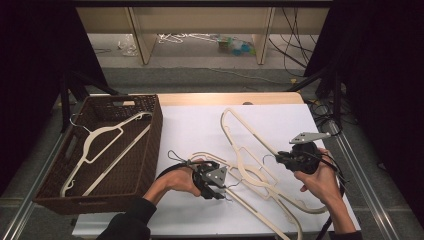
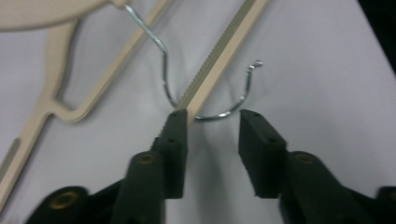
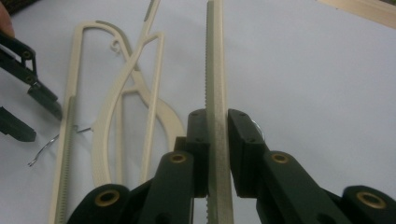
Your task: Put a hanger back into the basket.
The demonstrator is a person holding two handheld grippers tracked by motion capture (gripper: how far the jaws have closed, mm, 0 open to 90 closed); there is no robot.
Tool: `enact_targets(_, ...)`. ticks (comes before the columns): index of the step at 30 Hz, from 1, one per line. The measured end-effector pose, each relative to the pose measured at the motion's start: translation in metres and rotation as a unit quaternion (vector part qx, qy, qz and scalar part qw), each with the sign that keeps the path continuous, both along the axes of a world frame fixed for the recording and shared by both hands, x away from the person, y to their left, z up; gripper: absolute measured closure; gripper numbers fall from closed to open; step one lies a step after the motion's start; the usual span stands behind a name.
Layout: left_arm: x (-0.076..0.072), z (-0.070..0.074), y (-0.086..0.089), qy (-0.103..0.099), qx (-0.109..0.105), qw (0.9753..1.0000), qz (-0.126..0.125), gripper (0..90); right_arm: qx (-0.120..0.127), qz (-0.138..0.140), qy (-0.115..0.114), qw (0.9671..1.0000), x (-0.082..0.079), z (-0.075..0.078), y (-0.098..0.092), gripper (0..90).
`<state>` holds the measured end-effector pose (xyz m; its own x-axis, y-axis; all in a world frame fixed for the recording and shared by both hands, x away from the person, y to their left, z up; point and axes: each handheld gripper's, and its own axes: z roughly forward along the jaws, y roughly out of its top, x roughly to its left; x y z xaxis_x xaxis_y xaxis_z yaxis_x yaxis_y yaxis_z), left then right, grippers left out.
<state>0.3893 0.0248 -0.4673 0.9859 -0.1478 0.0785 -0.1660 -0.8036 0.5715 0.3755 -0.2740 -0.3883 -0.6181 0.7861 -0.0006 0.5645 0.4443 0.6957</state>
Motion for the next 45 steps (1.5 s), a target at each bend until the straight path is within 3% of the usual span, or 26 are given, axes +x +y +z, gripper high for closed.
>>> enact_targets(2, 0.003, 0.002, 0.001, -0.006, 0.004, 1.0000, 0.000, 56.5, -0.003, 0.007, -0.006, 1.0000, 0.001, -0.001, -0.001, 80.1)
enact_targets(3, 0.005, 0.003, 0.000, -0.020, 0.009, 0.9997, 0.012, 51.5, -0.002, 0.007, -0.006, 1.0000, 0.000, 0.000, -0.001, 80.1)
enact_targets(4, 0.007, 0.003, 0.000, -0.023, 0.013, 0.9995, 0.017, 47.1, -0.003, 0.008, -0.004, 1.0000, 0.000, 0.000, -0.001, 80.1)
enact_targets(6, 0.010, 0.003, -0.001, -0.018, 0.010, 0.9997, 0.013, 47.4, 0.003, 0.005, 0.000, 1.0000, 0.000, 0.001, -0.001, 80.2)
enact_targets(8, 0.012, -0.001, -0.005, -0.029, 0.038, 0.9989, 0.001, 46.2, 0.000, 0.011, -0.006, 0.9999, 0.000, 0.001, -0.002, 80.2)
enact_targets(11, 0.019, -0.002, -0.009, -0.014, 0.045, 0.9989, -0.002, 42.3, 0.002, 0.006, 0.001, 1.0000, 0.000, 0.001, -0.001, 80.2)
enact_targets(14, 0.023, -0.004, -0.012, 0.002, 0.050, 0.9988, -0.002, 42.5, 0.004, 0.012, -0.007, 0.9999, 0.000, 0.000, -0.002, 80.2)
enact_targets(19, 0.029, -0.002, -0.016, 0.034, 0.069, 0.9970, -0.009, 50.3, 0.009, 0.008, -0.006, 0.9999, 0.000, 0.002, -0.003, 80.3)
enact_targets(21, 0.031, -0.002, -0.016, 0.035, 0.070, 0.9969, -0.005, 53.7, 0.008, 0.011, -0.015, 0.9998, 0.000, 0.002, -0.004, 80.3)
enact_targets(22, 0.033, -0.001, -0.016, 0.038, 0.068, 0.9970, 0.001, 59.4, 0.008, 0.011, -0.018, 0.9998, 0.000, 0.004, -0.006, 80.3)
enact_targets(29, 0.026, 0.002, -0.022, 0.009, 0.090, 0.9955, -0.029, 69.0, 0.012, -0.001, -0.020, 0.9997, 0.000, 0.007, -0.013, 80.5)
enact_targets(34, 0.022, 0.003, -0.022, 0.005, 0.093, 0.9948, -0.041, 77.8, 0.012, -0.003, -0.031, 0.9994, -0.001, 0.005, -0.013, 80.5)
enact_targets(35, 0.021, 0.003, -0.022, 0.000, 0.090, 0.9951, -0.041, 78.4, 0.016, -0.007, -0.023, 0.9996, -0.001, 0.006, -0.011, 80.5)
enact_targets(37, 0.019, 0.005, -0.023, 0.000, 0.084, 0.9955, -0.043, 78.7, 0.009, -0.001, -0.036, 0.9993, 0.000, 0.003, -0.012, 80.4)
enact_targets(39, 0.015, 0.009, -0.023, -0.003, 0.077, 0.9959, -0.048, 78.8, 0.011, -0.006, -0.029, 0.9995, 0.000, 0.001, -0.012, 80.4)
enact_targets(41, 0.012, 0.014, -0.023, -0.001, 0.072, 0.9961, -0.051, 78.7, 0.007, -0.004, -0.037, 0.9993, 0.002, -0.002, -0.012, 80.3)
enact_targets(45, 0.001, 0.020, -0.022, 0.006, 0.072, 0.9956, -0.059, 78.8, 0.015, -0.022, -0.031, 0.9992, 0.002, -0.007, -0.012, 80.2)
